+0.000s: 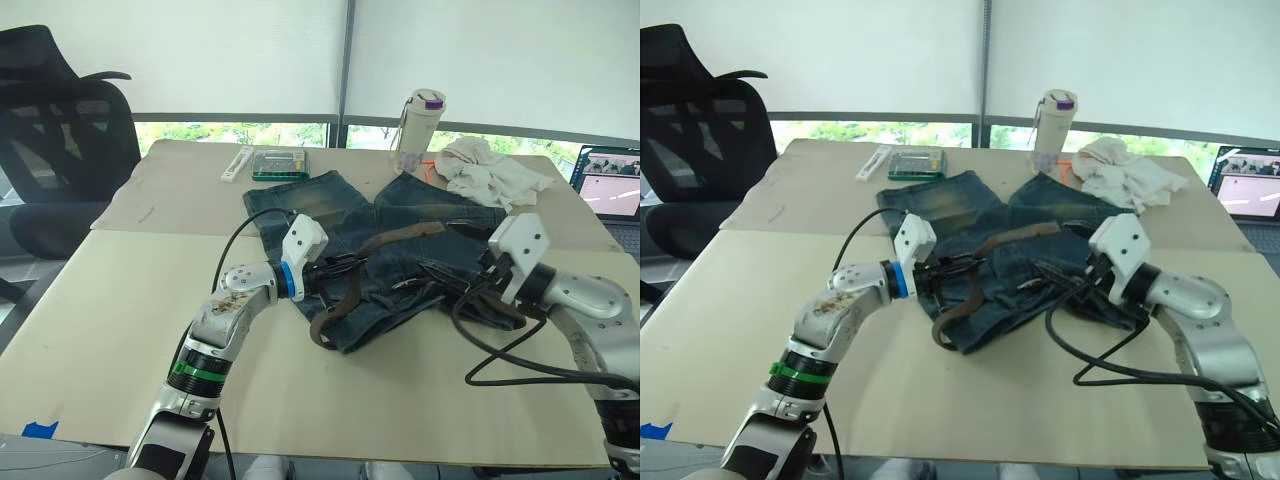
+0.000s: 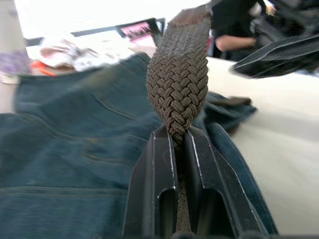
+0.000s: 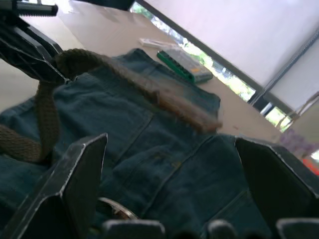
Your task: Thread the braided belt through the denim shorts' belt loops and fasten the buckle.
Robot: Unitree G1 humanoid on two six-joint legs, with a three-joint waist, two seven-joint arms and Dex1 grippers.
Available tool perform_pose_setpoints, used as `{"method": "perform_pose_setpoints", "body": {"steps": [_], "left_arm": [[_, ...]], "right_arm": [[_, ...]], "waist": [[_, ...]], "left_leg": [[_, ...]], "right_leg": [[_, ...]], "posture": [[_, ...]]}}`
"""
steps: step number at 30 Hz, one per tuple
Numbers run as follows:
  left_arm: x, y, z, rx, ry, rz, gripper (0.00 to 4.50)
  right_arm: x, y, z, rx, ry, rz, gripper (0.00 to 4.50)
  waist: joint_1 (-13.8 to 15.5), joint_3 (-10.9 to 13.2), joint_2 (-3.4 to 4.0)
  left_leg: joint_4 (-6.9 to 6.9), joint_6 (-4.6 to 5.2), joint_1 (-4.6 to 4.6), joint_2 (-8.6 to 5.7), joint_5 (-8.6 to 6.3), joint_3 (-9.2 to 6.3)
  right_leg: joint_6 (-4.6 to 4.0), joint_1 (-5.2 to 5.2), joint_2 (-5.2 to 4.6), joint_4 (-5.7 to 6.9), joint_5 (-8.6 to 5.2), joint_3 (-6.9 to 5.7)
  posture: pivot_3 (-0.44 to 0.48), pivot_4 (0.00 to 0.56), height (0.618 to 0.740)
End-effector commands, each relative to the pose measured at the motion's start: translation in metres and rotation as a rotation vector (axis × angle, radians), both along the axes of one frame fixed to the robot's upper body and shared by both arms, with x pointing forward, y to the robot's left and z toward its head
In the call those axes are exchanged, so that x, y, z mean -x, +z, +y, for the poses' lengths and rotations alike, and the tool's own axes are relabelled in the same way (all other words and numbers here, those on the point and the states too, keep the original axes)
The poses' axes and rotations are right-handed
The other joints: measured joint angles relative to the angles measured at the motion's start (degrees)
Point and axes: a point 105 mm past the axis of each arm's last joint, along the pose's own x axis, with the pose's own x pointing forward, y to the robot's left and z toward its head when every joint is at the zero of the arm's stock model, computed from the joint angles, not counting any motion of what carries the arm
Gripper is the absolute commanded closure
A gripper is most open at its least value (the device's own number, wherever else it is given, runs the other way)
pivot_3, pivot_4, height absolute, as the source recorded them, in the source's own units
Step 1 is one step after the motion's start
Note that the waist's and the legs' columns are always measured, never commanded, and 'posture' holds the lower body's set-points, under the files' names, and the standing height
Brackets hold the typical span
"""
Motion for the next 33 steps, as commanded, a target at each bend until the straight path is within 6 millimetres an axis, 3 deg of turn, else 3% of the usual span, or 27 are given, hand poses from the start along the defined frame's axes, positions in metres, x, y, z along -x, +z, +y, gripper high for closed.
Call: {"method": "perform_pose_setpoints", "body": {"steps": [1,3,4,10,16,17,24,28,33], "left_arm": [[0.002,0.011,-0.002,0.007,-0.011,-0.054,4.44],[0.001,0.011,-0.001,0.002,-0.010,-0.057,4.44],[0.001,0.011,-0.001,0.001,-0.007,-0.058,4.48],[0.001,0.011,0.000,0.003,-0.004,-0.057,4.50],[0.002,0.009,0.000,-0.004,-0.006,-0.058,4.50],[0.002,0.009,0.000,-0.004,-0.007,-0.057,3.67],[-0.003,0.008,0.006,-0.063,0.031,-0.130,1.37],[-0.008,0.031,0.015,0.005,0.109,-0.217,0.04],[0.006,0.062,0.011,0.188,0.093,-0.180,0.01]], "right_arm": [[-0.004,0.018,0.000,0.160,-0.008,-0.206,0.00],[-0.004,0.017,0.001,0.240,0.018,-0.251,0.00],[-0.003,0.019,0.002,0.260,0.030,-0.282,0.26],[-0.003,0.010,0.003,0.371,0.058,-0.296,2.22],[-0.003,0.008,0.003,0.354,0.062,-0.290,4.23],[-0.003,0.008,0.001,0.355,0.056,-0.288,4.50],[-0.007,0.010,-0.003,0.328,0.019,-0.266,4.50],[-0.007,0.003,-0.005,0.285,-0.012,-0.156,4.50],[-0.003,-0.009,0.002,0.137,-0.030,0.032,4.50]], "waist": [[0.12,0.00,0.00],[0.48,0.00,0.00],[0.69,0.00,0.00],[0.77,0.00,0.00],[0.77,0.00,0.00],[0.78,0.00,0.00],[0.79,0.00,0.00],[0.87,0.00,0.00],[1.22,0.00,0.00]], "left_leg": [[0.01,0.00,0.00,0.01,0.00,0.00],[0.01,0.00,0.00,0.00,0.00,-0.01],[0.01,0.00,-0.01,-0.02,0.00,0.00],[0.02,0.00,-0.01,-0.01,0.00,0.00],[0.02,0.00,0.00,-0.01,0.00,0.00],[0.02,0.00,-0.01,-0.01,0.00,0.00],[0.02,0.00,0.00,-0.01,0.00,0.00],[0.02,0.00,0.00,0.00,0.00,0.00],[0.03,0.03,-0.04,0.03,-0.02,-0.01]], "right_leg": [[0.00,0.00,0.00,-0.01,0.00,-0.01],[0.00,0.03,-0.03,-0.01,0.00,-0.03],[0.00,0.03,-0.06,-0.03,0.00,-0.03],[0.00,0.03,-0.07,-0.01,0.00,-0.01],[0.00,0.03,-0.07,0.00,0.00,0.00],[-0.01,0.03,-0.07,0.00,0.00,0.00],[-0.01,0.03,-0.07,0.00,0.00,0.00],[-0.01,0.03,-0.07,0.00,0.00,0.00],[-0.01,0.03,-0.09,0.01,0.00,0.00]], "posture": [[0.000,0.150,0.740],[0.000,0.150,0.740],[0.000,0.150,0.740],[0.000,0.150,0.740],[0.000,0.150,0.740],[0.000,0.150,0.740],[0.000,0.150,0.740],[0.000,0.150,0.740],[0.000,0.150,0.740]]}}
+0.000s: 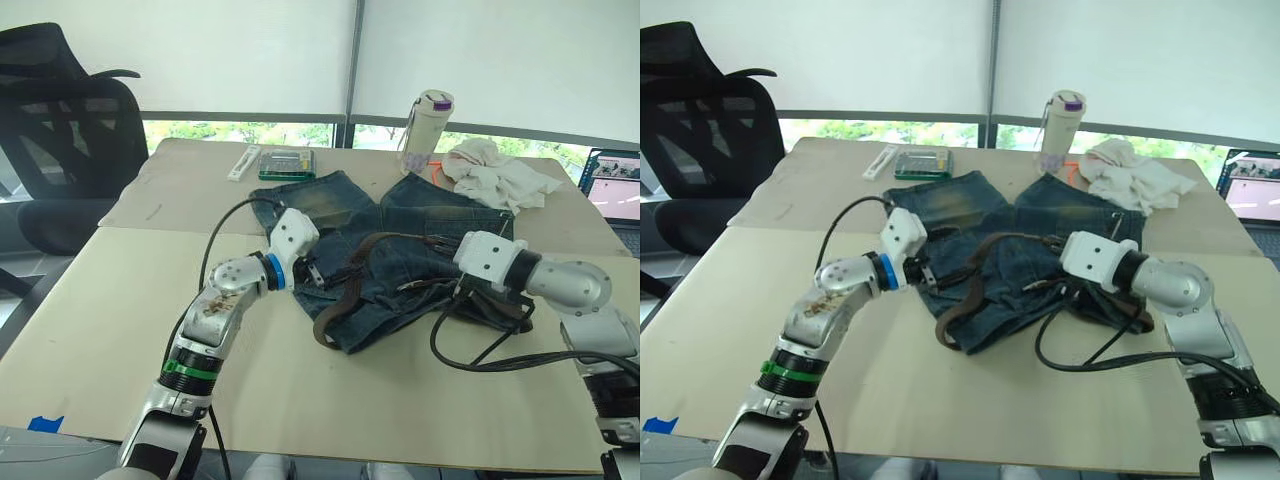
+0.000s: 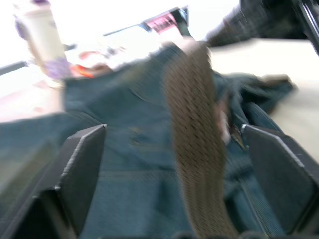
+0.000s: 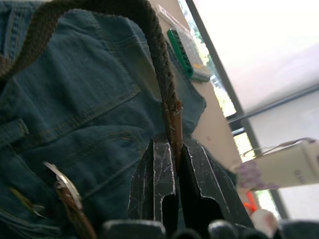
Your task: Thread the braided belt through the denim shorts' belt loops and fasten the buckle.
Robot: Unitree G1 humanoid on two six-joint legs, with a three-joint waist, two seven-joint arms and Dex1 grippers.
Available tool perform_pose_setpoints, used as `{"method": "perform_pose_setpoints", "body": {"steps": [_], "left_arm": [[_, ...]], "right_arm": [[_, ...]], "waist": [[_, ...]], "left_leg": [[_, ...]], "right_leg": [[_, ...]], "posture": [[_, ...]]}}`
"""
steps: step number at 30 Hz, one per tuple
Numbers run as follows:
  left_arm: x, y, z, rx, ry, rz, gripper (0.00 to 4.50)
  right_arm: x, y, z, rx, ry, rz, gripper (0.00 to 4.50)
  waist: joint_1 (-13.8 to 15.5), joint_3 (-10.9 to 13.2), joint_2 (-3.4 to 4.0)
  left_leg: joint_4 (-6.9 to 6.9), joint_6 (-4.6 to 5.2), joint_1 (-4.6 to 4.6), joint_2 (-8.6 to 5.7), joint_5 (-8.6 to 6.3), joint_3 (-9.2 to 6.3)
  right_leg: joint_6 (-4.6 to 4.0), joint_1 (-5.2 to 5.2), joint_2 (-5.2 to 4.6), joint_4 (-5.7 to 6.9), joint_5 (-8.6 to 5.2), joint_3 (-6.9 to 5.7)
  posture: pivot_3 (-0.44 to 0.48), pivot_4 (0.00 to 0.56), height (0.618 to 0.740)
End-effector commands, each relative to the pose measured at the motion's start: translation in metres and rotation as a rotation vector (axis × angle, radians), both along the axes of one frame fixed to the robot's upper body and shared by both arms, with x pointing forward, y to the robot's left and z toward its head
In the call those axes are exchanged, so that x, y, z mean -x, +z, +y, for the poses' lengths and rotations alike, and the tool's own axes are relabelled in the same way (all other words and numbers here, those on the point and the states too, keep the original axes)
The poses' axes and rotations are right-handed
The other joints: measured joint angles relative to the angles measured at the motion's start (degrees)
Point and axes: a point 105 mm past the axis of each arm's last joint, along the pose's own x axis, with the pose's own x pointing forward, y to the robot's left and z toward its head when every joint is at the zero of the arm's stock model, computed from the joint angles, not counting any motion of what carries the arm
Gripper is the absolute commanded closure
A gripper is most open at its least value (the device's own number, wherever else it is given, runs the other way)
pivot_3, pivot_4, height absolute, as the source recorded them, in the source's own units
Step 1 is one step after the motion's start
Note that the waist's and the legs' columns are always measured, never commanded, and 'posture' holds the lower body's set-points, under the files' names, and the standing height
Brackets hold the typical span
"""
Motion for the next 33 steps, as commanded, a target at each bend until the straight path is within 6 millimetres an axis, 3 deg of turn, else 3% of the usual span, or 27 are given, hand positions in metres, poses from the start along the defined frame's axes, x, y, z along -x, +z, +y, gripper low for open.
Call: {"method": "perform_pose_setpoints", "body": {"steps": [1,5,8,14,16,18,26,30,33], "left_arm": [[0.014,0.033,-0.008,0.142,-0.045,-0.007,0.01],[0.026,0.034,-0.026,0.199,-0.112,0.100,0.01],[0.034,0.027,-0.039,0.215,-0.161,0.205,0.01],[0.037,0.031,-0.050,0.479,-0.219,0.501,0.01],[0.038,0.032,-0.051,0.532,-0.228,0.559,0.01],[0.038,0.034,-0.052,0.572,-0.233,0.598,0.01],[0.034,0.051,-0.046,0.758,-0.259,0.672,0.01],[0.034,0.045,-0.042,0.761,-0.233,0.699,0.01],[0.032,0.044,-0.043,0.787,-0.224,0.737,0.01]], "right_arm": [[0.005,0.008,0.006,-0.137,-0.032,0.101,4.50],[0.011,-0.002,0.018,-0.228,-0.053,0.266,4.50],[0.008,0.011,0.025,-0.292,-0.063,0.246,4.50],[-0.005,0.062,0.027,-0.345,-0.093,-0.137,4.50],[-0.004,0.070,0.027,-0.313,-0.077,-0.258,4.50],[-0.001,0.069,0.028,-0.204,-0.031,-0.376,4.50],[0.002,0.060,0.014,-0.059,-0.030,-0.591,4.50],[0.001,0.056,0.008,0.024,-0.037,-0.652,4.50],[0.000,0.039,0.007,0.089,-0.040,-0.638,4.50]], "waist": [[0.08,0.00,0.00],[0.22,0.00,0.00],[0.16,0.00,0.00],[0.12,0.00,0.00],[0.21,0.00,0.00],[0.18,0.00,0.00],[0.04,0.00,0.00],[0.09,0.00,0.00],[0.10,0.00,0.00]], "left_leg": [[0.00,0.00,0.00,-0.02,0.00,0.00],[0.02,0.01,0.00,-0.02,-0.01,-0.03],[0.02,0.02,0.01,-0.03,-0.01,-0.03],[0.01,-0.01,0.01,-0.04,0.01,-0.03],[0.01,-0.02,0.01,-0.06,0.01,-0.03],[0.01,-0.08,0.02,-0.08,0.05,-0.02],[-0.02,-0.41,0.07,-0.08,0.24,0.00],[-0.02,-0.54,0.07,-0.09,0.31,0.02],[-0.03,-0.55,0.08,-0.08,0.32,0.02]], "right_leg": [[0.00,0.00,-0.02,0.01,0.00,0.01],[0.00,0.02,-0.03,0.03,0.00,0.00],[0.00,0.01,-0.01,0.03,0.00,0.01],[0.00,-0.05,0.01,0.06,0.00,0.02],[0.00,-0.04,-0.01,0.05,0.00,0.02],[0.00,-0.03,-0.01,0.05,0.00,0.02],[0.00,-0.02,0.02,0.05,0.00,0.08],[0.00,0.00,0.00,0.04,0.00,0.10],[0.00,0.01,0.01,0.03,0.00,0.11]], "posture": [[0.000,0.150,0.740],[0.000,0.150,0.740],[0.000,0.150,0.740],[0.000,0.150,0.740],[0.000,0.150,0.740],[0.000,0.150,0.740],[0.000,0.150,0.740],[0.000,0.150,0.740],[0.000,0.150,0.740]]}}
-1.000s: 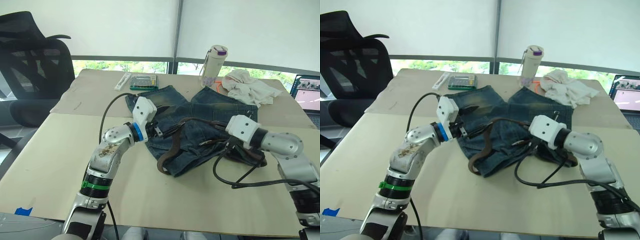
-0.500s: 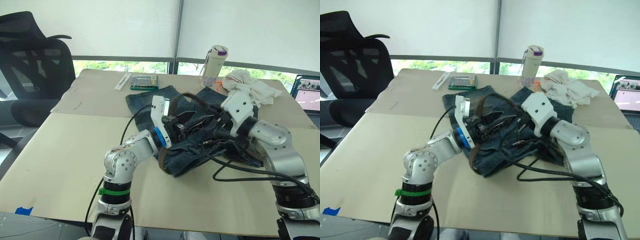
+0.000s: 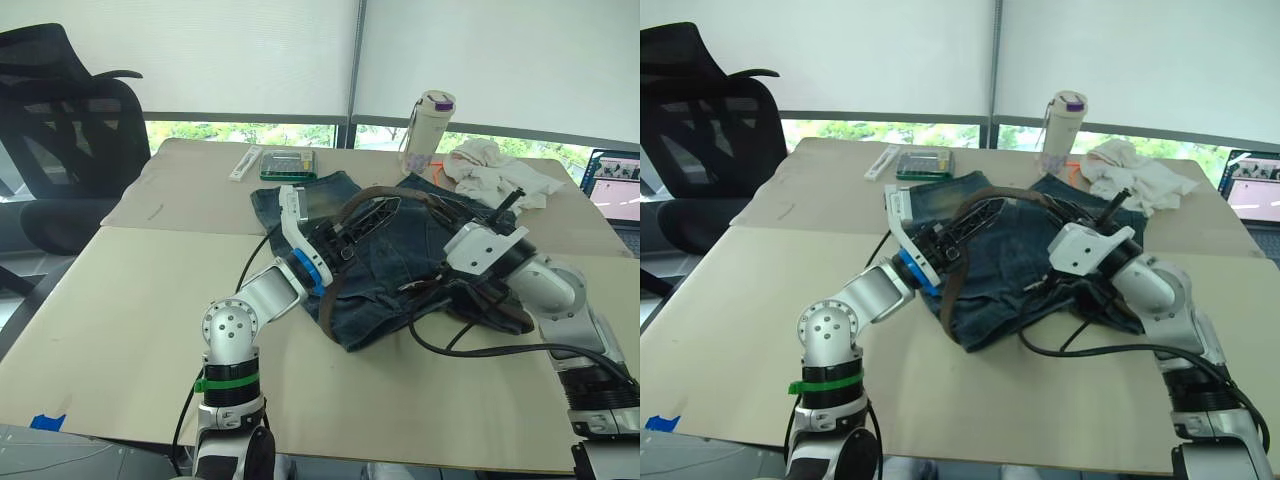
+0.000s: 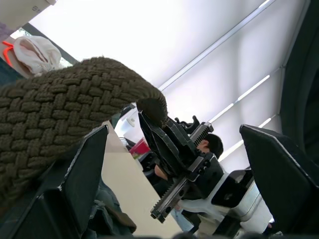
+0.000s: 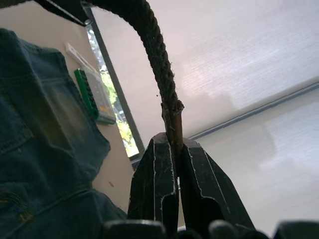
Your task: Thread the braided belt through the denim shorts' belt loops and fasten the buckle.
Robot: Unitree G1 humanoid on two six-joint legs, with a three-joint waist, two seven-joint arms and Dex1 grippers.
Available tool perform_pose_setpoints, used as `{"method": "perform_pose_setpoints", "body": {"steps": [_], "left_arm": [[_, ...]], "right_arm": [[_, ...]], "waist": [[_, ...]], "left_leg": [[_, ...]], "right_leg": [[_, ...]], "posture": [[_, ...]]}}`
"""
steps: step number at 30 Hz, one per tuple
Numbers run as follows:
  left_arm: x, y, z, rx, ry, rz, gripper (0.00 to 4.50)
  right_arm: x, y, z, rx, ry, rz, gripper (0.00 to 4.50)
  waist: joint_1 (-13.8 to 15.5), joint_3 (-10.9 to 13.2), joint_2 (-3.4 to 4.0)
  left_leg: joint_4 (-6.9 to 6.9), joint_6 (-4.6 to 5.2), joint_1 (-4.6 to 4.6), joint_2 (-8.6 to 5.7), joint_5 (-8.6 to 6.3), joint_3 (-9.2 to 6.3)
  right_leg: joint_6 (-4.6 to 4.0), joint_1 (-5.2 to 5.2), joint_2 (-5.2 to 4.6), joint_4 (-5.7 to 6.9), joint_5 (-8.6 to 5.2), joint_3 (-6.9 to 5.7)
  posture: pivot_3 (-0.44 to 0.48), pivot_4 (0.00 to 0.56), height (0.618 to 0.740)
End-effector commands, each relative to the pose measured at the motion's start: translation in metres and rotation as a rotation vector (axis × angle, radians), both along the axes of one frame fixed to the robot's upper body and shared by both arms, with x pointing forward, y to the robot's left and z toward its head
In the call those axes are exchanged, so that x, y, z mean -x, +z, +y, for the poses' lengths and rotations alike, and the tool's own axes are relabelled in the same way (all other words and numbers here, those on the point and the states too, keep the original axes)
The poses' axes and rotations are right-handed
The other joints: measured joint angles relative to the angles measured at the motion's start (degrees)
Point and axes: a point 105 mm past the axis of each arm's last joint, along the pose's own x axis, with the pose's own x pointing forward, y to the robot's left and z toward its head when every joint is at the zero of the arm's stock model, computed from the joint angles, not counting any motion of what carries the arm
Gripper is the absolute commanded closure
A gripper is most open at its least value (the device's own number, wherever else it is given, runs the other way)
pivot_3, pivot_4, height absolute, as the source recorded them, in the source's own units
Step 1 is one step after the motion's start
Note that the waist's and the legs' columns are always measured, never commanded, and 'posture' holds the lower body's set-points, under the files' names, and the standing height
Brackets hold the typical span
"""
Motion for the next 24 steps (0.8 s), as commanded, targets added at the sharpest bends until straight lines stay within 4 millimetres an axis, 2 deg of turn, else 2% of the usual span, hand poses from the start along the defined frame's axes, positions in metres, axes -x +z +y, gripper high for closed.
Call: {"method": "perform_pose_setpoints", "body": {"steps": [1,5,10,15,21,24], "left_arm": [[0.009,0.012,-0.006,0.078,-0.026,0.000,0.01],[0.023,0.011,-0.015,0.076,-0.101,-0.002,0.01],[0.045,0.012,-0.019,0.050,-0.222,-0.050,0.01],[0.069,0.011,-0.026,-0.012,-0.331,-0.116,0.01],[0.078,0.007,-0.026,-0.080,-0.348,-0.171,0.01],[0.073,0.009,-0.026,-0.083,-0.289,-0.188,0.01]], "right_arm": [[0.003,-0.007,-0.004,0.027,-0.030,-0.029,4.50],[0.001,-0.009,-0.007,-0.021,-0.081,-0.038,4.50],[-0.001,0.017,-0.015,-0.110,-0.132,-0.121,4.50],[0.000,0.032,-0.029,-0.112,-0.160,-0.132,4.50],[0.003,0.060,-0.033,-0.132,-0.133,-0.140,4.50],[0.001,0.072,-0.028,-0.154,-0.091,-0.072,4.50]], "waist": [[0.01,0.00,0.00],[-0.03,0.00,0.00],[-0.07,0.00,0.00],[0.03,0.00,0.00],[-0.25,0.00,0.00],[-0.48,0.00,0.00]], "left_leg": [[0.00,0.00,0.01,0.01,0.00,0.00],[0.00,-0.01,0.02,0.00,0.00,0.02],[-0.02,-0.04,0.04,0.02,0.02,0.02],[-0.02,-0.03,0.07,0.00,0.02,0.03],[-0.03,-0.02,0.12,0.00,0.01,0.05],[-0.06,0.01,0.14,0.02,-0.01,0.06]], "right_leg": [[0.00,0.01,0.01,-0.01,0.00,0.00],[0.00,0.03,0.00,-0.01,0.00,0.05],[0.00,0.01,0.03,0.00,0.00,0.08],[0.00,0.05,0.03,-0.01,0.00,0.09],[0.00,0.08,0.05,-0.03,0.00,0.13],[0.00,0.10,0.07,-0.04,0.00,0.15]], "posture": [[0.000,0.150,0.740],[0.000,0.150,0.740],[0.000,0.150,0.740],[0.000,0.150,0.740],[0.000,0.150,0.740],[0.000,0.150,0.740]]}}
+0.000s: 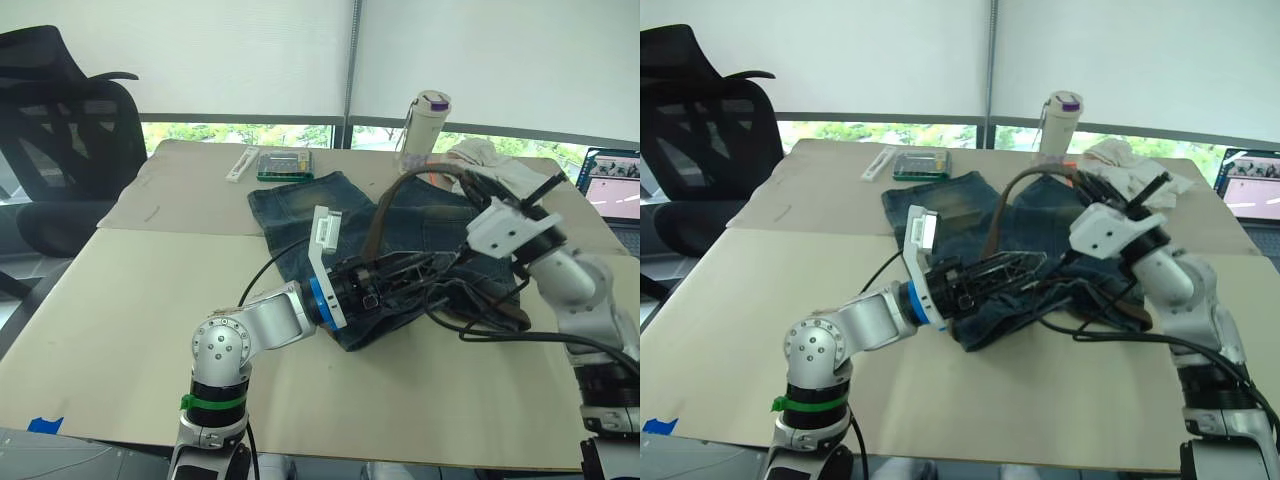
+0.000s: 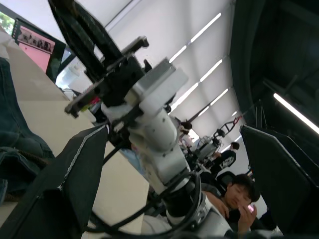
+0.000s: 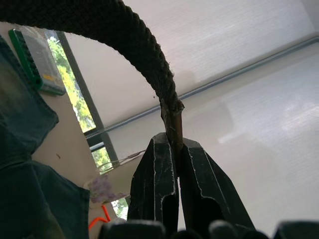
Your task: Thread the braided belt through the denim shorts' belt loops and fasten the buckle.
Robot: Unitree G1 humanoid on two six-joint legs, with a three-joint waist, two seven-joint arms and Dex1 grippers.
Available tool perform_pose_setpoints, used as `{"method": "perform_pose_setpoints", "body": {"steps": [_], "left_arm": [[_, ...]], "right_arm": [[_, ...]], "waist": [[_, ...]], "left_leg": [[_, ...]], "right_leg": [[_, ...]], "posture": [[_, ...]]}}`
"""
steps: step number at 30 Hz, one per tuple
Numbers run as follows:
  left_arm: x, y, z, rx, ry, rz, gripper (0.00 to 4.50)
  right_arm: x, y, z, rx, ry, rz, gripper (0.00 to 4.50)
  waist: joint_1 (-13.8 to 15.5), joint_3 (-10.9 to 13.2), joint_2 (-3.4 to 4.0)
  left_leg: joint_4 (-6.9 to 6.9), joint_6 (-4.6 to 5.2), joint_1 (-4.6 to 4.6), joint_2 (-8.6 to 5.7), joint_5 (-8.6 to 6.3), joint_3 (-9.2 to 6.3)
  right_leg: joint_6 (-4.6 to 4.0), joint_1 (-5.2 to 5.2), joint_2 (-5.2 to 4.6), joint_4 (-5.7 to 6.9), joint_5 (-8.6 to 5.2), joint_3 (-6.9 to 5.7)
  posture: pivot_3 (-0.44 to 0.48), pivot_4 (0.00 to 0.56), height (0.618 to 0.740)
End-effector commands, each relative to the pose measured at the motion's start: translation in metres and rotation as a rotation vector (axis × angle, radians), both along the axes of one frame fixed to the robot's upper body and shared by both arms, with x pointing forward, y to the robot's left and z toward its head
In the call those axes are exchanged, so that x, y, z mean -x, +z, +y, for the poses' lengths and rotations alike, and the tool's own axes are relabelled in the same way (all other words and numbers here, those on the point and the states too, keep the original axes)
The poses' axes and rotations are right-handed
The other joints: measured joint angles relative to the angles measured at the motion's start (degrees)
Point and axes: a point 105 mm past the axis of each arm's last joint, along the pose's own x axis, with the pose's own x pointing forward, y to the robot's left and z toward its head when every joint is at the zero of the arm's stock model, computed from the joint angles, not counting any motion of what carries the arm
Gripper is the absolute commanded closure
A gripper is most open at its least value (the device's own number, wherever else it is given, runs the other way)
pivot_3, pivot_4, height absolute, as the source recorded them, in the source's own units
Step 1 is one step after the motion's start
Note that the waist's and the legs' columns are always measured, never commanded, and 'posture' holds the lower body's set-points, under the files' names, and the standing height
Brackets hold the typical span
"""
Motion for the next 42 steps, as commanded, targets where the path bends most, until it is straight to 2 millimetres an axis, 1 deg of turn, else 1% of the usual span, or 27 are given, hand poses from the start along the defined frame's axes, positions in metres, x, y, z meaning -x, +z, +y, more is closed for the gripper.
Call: {"method": "perform_pose_setpoints", "body": {"steps": [1,3,4,6,8,9,11,14,17,20,25,27,29,33,39,42], "left_arm": [[-0.001,0.012,-0.001,0.039,0.055,-0.053,0.01],[-0.009,0.014,-0.001,0.065,0.109,-0.037,0.01],[-0.013,0.016,0.000,0.105,0.120,0.003,0.01],[-0.021,0.020,0.002,0.172,0.133,0.069,0.01],[-0.025,0.021,0.002,0.190,0.139,0.098,0.01],[-0.026,0.021,0.000,0.188,0.140,0.102,0.01],[-0.030,0.023,-0.002,0.208,0.152,0.128,0.01],[-0.043,0.024,-0.002,0.266,0.191,0.203,0.01],[-0.062,0.023,0.007,0.340,0.238,0.300,0.01],[-0.072,0.022,0.012,0.364,0.258,0.333,0.01],[-0.074,0.022,0.016,0.383,0.261,0.371,0.01],[-0.073,0.021,0.016,0.388,0.248,0.387,0.01],[-0.071,0.021,0.016,0.394,0.239,0.393,0.01],[-0.067,0.023,0.015,0.402,0.192,0.416,0.01],[-0.069,0.019,0.016,0.389,0.193,0.452,0.01],[-0.069,0.016,0.015,0.376,0.187,0.466,0.01]], "right_arm": [[0.008,0.032,0.002,-0.031,0.045,-0.020,4.50],[0.009,0.040,0.004,-0.029,0.053,-0.009,4.50],[0.009,0.042,0.006,-0.023,0.060,0.007,4.50],[0.010,0.043,0.013,-0.016,0.088,0.035,4.50],[0.014,0.044,0.021,-0.061,0.129,0.050,4.50],[0.016,0.043,0.025,-0.056,0.141,0.055,4.50],[0.019,0.035,0.029,-0.016,0.147,0.067,4.50],[0.020,0.020,0.026,-0.011,0.129,0.093,4.50],[0.023,0.007,0.029,-0.011,0.123,0.103,4.50],[0.027,-0.004,0.038,0.027,0.135,0.107,4.50],[0.031,-0.013,0.039,0.115,0.110,0.065,4.50],[0.036,-0.022,0.043,0.203,0.132,0.015,4.50],[0.039,-0.028,0.046,0.252,0.145,-0.012,4.50],[0.038,-0.040,0.044,0.282,0.138,-0.033,4.50],[0.033,-0.044,0.037,0.283,0.104,-0.054,4.50],[0.033,-0.043,0.038,0.284,0.100,-0.068,4.50]], "waist": [[-0.07,0.00,0.00],[-0.02,0.00,0.00],[0.09,0.00,0.00],[0.30,0.00,0.00],[0.42,0.00,0.00],[0.42,0.00,0.00],[0.46,0.00,0.00],[0.86,0.00,-0.01],[0.63,0.00,0.00],[0.32,0.00,0.00],[0.57,0.00,0.00],[0.79,0.00,0.00],[0.75,0.00,0.00],[0.57,0.00,0.00],[0.55,0.00,-0.01],[0.57,0.00,-0.01]], "left_leg": [[0.00,0.05,0.01,0.00,-0.03,0.00],[0.01,0.27,0.00,0.00,-0.16,0.00],[0.01,0.28,0.00,-0.01,-0.16,0.00],[0.03,0.29,0.00,-0.02,-0.17,0.00],[0.04,0.33,0.00,-0.01,-0.19,0.00],[0.03,0.33,0.00,0.00,-0.19,0.00],[0.03,0.32,0.00,-0.01,-0.19,0.00],[0.06,0.33,0.00,-0.04,-0.19,0.00],[0.07,0.34,0.00,-0.06,-0.20,0.02],[0.05,0.33,0.00,-0.03,-0.19,0.03],[0.04,0.29,0.00,-0.04,-0.17,0.03],[0.06,0.29,0.00,-0.05,-0.17,0.02],[0.06,0.27,0.00,-0.07,-0.16,0.03],[0.06,0.07,0.01,-0.05,-0.04,0.03],[0.05,0.01,0.02,-0.05,0.00,0.03],[0.05,0.02,0.02,-0.05,0.00,0.03]], "right_leg": [[0.00,0.01,0.00,-0.01,0.00,0.00],[0.00,0.02,-0.01,-0.01,0.00,-0.01],[0.00,0.02,-0.02,-0.01,0.00,-0.01],[0.00,0.04,-0.06,-0.03,0.00,-0.01],[0.00,0.04,-0.06,-0.03,0.00,-0.01],[0.00,0.03,-0.05,-0.03,0.00,-0.01],[0.00,0.02,-0.04,-0.02,0.00,-0.01],[0.00,0.07,-0.07,-0.05,0.00,-0.03],[0.00,0.08,-0.09,-0.05,0.00,-0.01],[0.00,-0.01,-0.02,-0.01,0.00,0.02],[0.00,-0.01,-0.02,-0.02,0.00,0.02],[0.00,0.03,-0.04,-0.04,0.00,0.00],[0.00,0.04,-0.05,-0.05,0.00,-0.01],[0.00,0.04,-0.01,-0.04,0.00,0.01],[0.00,0.04,-0.01,-0.04,0.00,0.02],[0.00,0.05,-0.01,-0.05,0.00,0.02]], "posture": [[0.000,0.150,0.740],[0.000,0.150,0.740],[0.000,0.150,0.740],[0.000,0.150,0.740],[0.000,0.150,0.740],[0.000,0.150,0.740],[0.000,0.150,0.740],[0.000,0.150,0.740],[0.000,0.150,0.740],[0.000,0.150,0.740],[0.000,0.150,0.740],[0.000,0.150,0.740],[0.000,0.150,0.740],[0.000,0.150,0.740],[0.000,0.150,0.740],[0.000,0.150,0.740]]}}
